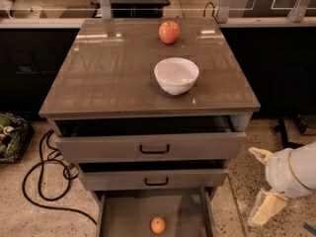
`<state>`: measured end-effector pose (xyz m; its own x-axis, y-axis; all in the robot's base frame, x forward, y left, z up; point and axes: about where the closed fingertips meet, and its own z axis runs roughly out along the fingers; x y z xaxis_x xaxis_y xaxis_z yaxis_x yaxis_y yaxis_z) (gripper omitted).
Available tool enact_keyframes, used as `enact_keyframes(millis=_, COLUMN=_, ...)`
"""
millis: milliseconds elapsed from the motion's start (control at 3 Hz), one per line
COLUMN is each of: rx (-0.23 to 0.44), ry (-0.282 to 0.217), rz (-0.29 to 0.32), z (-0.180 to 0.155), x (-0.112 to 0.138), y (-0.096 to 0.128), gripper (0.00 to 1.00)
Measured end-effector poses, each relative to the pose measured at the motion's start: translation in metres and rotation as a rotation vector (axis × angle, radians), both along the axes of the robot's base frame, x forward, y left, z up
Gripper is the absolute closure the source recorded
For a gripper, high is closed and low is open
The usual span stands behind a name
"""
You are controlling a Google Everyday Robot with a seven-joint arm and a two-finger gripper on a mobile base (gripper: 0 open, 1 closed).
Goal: Pick orange from bottom drawer and place on counter
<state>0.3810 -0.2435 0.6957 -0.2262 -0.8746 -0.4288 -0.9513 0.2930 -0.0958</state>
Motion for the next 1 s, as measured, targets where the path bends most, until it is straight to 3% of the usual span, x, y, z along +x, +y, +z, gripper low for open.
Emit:
enact_keyframes(millis=667, rx=0.031, ry=0.019, rz=0.009, z=-0.067, x=-0.005, y=0.028, gripper=0.0)
enact_keyframes(millis=1000, rx=0.076, ry=-0.013, rz=-0.02, z=-0.097, x=-0.009, y=0.048, gripper=0.0)
